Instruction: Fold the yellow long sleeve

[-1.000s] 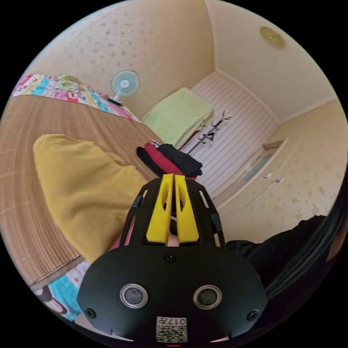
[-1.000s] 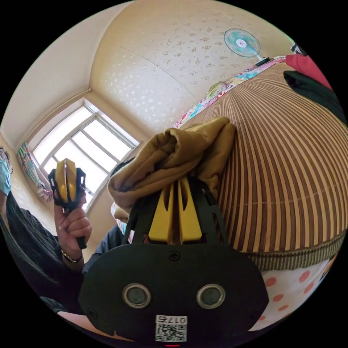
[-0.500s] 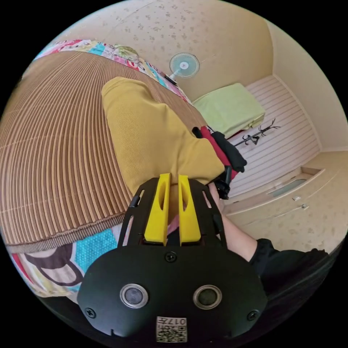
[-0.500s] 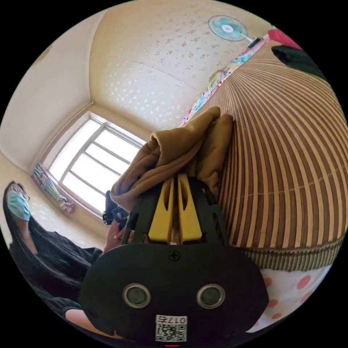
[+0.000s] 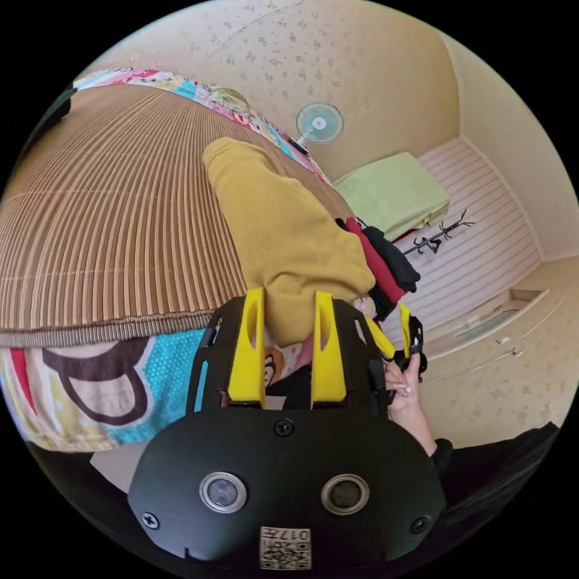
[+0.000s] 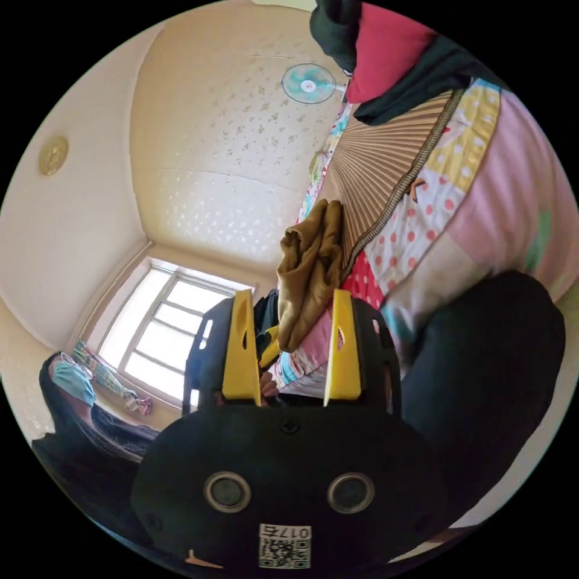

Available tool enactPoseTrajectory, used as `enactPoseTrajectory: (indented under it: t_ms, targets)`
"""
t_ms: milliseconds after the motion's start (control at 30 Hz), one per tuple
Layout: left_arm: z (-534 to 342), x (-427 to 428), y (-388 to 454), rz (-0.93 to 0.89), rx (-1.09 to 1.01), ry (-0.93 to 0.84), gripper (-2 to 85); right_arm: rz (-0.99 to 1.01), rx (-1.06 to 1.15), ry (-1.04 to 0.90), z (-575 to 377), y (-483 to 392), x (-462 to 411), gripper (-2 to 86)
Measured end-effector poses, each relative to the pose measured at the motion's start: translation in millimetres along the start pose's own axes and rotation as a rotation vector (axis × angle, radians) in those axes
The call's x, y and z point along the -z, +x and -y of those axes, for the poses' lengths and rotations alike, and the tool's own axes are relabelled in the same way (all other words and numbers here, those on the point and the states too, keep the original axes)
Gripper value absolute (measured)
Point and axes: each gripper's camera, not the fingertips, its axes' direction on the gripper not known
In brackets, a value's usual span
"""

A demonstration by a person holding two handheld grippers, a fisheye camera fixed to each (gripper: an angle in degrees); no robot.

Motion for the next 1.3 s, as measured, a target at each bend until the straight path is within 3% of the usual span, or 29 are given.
enactPoseTrajectory:
  t_ms: [133,300,467,567,633,700,767,867,933,1100,1167,1300]
  targets:
    - [-8,-14,17,-0.082,-0.041,-0.115,6.0,-0.023,-0.04,-0.18,2,-8,-17,22.5]
    - [-30,-38,45,-0.257,-0.094,-0.267,3.5,-0.05,-0.088,-0.226,5,6,-52,23.3]
    - [-56,-36,89,-0.275,-0.227,-0.351,1.1,0.03,-0.178,-0.213,15,35,-70,16.5]
    - [-68,-11,105,-0.269,-0.284,-0.318,1.0,0.183,-0.162,-0.209,12,37,-64,10.3]
    - [-72,20,110,-0.371,-0.348,-0.22,2.1,0.328,-0.077,-0.153,16,19,-54,8.7]
    - [-75,44,110,-0.428,-0.392,-0.127,3.6,0.349,0.026,-0.119,32,-10,-46,8.3]
    - [-78,58,110,-0.35,-0.416,-0.051,4.6,0.335,0.138,-0.111,62,-46,-41,8.1]
    - [-78,58,108,-0.189,-0.444,-0.065,5.7,0.269,0.31,-0.084,126,-119,-30,8.0]
    - [-75,52,101,-0.183,-0.436,-0.114,6.4,0.195,0.478,-0.003,172,-182,-9,8.1]
    - [-74,47,81,-0.224,-0.364,-0.148,6.2,-0.002,0.583,0.225,241,-225,46,8.4]
    - [-73,48,78,-0.205,-0.354,-0.151,6.0,-0.084,0.518,0.298,252,-202,63,8.2]
    - [-70,51,72,-0.186,-0.327,-0.163,5.7,-0.397,0.038,0.496,214,-77,102,6.3]
